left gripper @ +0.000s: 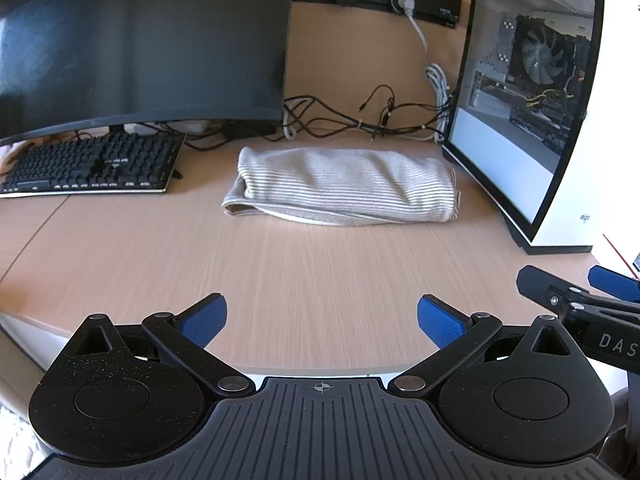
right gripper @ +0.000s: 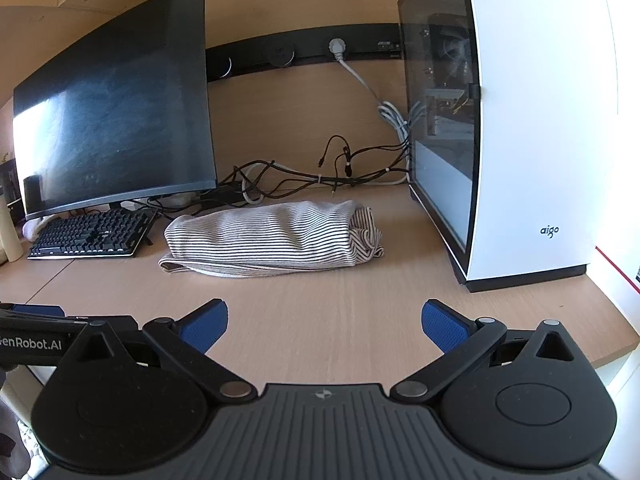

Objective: Fold clothes

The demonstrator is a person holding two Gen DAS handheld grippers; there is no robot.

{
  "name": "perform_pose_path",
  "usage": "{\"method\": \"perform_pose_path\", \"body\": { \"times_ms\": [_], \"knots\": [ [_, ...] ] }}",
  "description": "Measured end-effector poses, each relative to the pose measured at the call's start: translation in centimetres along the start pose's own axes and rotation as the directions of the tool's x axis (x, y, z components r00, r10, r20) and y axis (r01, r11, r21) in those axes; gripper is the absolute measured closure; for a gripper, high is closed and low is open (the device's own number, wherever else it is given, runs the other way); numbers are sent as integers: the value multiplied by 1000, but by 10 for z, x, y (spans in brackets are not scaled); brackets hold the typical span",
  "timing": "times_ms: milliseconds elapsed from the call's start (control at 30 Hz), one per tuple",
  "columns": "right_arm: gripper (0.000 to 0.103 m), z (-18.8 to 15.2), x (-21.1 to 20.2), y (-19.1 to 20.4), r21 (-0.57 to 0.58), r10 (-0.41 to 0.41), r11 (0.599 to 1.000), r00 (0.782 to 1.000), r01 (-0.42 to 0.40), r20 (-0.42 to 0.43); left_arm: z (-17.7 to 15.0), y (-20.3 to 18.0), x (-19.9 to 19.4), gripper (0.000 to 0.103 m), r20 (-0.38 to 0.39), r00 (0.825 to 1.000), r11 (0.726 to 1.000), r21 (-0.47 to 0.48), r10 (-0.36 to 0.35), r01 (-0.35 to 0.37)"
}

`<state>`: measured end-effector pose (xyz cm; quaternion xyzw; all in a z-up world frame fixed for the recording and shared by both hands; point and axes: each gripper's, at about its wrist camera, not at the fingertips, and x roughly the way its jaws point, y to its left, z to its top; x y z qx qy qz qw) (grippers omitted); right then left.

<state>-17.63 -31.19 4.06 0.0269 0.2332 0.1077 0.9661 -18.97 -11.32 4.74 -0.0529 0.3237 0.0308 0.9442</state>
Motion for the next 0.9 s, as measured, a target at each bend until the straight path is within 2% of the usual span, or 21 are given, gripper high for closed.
{"method": "perform_pose_path", "body": {
  "times_ms": [333,600,800,900],
  "knots": [
    [0,-1,2,-2,4,-12,1000,1000,12,-13,0,0,-1,0,1,1000,1000,-3,0,0],
    [0,-1,20,-7,22,-31,999,998,32,-49,1,-2,6,0,4,1000,1000,4,-13,13],
    [0,3,36,-8,34,-57,998,996,60,-72,7,-2,23,0,-33,999,1000,12,-27,28],
    [0,7,46,-8,41,-79,996,994,82,-79,11,-1,34,0,-27,999,999,38,-32,33]
  ]
}}
